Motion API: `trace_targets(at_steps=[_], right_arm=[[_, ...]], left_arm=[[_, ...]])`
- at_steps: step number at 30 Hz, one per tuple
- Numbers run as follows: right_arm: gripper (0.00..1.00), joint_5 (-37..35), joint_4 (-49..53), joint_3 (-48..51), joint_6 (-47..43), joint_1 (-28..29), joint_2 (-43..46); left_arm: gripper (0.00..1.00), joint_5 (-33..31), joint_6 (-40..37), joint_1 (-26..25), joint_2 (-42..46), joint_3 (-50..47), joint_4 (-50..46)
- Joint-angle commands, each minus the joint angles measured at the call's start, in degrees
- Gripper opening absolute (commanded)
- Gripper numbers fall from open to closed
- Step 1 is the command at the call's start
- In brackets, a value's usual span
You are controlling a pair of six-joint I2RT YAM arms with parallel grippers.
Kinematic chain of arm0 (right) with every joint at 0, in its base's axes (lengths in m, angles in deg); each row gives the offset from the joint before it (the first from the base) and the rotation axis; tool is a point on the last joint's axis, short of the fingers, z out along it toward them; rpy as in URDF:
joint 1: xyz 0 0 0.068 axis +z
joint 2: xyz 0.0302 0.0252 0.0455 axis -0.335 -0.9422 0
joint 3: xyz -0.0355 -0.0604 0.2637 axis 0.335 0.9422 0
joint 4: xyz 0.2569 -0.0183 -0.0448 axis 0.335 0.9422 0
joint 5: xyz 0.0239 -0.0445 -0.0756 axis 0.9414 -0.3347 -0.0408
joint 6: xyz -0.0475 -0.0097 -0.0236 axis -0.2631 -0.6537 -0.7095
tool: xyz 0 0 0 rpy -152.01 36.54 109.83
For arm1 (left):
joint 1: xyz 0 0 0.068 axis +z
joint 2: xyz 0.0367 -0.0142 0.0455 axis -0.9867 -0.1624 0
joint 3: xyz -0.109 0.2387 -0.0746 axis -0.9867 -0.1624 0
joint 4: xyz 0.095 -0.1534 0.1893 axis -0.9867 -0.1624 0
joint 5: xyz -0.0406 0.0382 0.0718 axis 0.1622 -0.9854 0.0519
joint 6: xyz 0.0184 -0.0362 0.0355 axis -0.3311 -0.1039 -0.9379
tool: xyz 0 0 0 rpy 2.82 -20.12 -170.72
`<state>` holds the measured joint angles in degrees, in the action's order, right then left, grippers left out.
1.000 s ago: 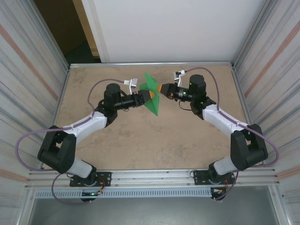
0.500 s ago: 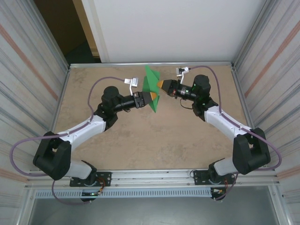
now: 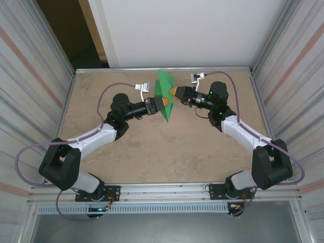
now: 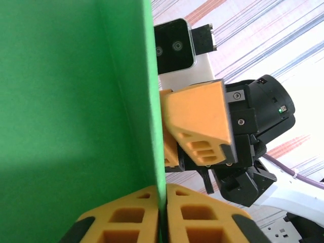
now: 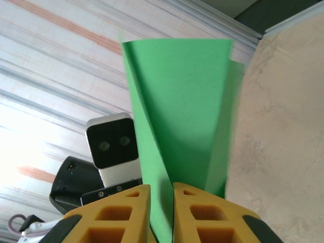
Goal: Fold a paper plane with a square sheet of paper (pick it up from the middle)
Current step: Turn over the paper at the center of the table.
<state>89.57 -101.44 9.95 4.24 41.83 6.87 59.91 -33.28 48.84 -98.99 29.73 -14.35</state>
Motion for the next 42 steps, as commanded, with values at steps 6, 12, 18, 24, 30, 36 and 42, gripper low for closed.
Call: trace_targets(at_steps=[6, 12, 18, 24, 30, 36, 42], right_arm=[[0.54, -8.14, 23.69, -3.15, -14.32, -3.17, 6.07], [0.60, -18.42, 39.10, -5.77, -24.68, -4.76, 8.35], [0.60, -27.57, 44.88, -4.24, -28.98, -5.46, 11.81], [0.60, -33.20, 46.63, -0.21, -26.81, -7.41, 16.21], [0.60, -34.71, 47.63, 3.40, -24.63, -10.07, 20.25], [0.61, -34.64, 48.55, 4.50, -24.04, -11.80, 21.62], [0.60, -34.15, 48.41, 3.90, -23.97, -12.15, 19.60]], left_arm=[[0.07, -3.52, -10.15, 3.13, -0.56, 2.43, -15.20], [0.08, -19.60, -30.88, 1.97, -1.50, 11.23, -46.65], [0.08, -52.71, -46.27, -5.79, -10.43, 24.58, -70.56], [0.08, -70.72, -50.53, -9.38, -21.82, 34.25, -79.42], [0.08, -81.45, -56.46, -11.63, -32.66, 41.39, -82.68], [0.09, -84.64, -62.08, -11.77, -41.21, 46.99, -84.11], [0.13, -83.41, -61.04, -11.96, -45.94, 50.04, -84.52]])
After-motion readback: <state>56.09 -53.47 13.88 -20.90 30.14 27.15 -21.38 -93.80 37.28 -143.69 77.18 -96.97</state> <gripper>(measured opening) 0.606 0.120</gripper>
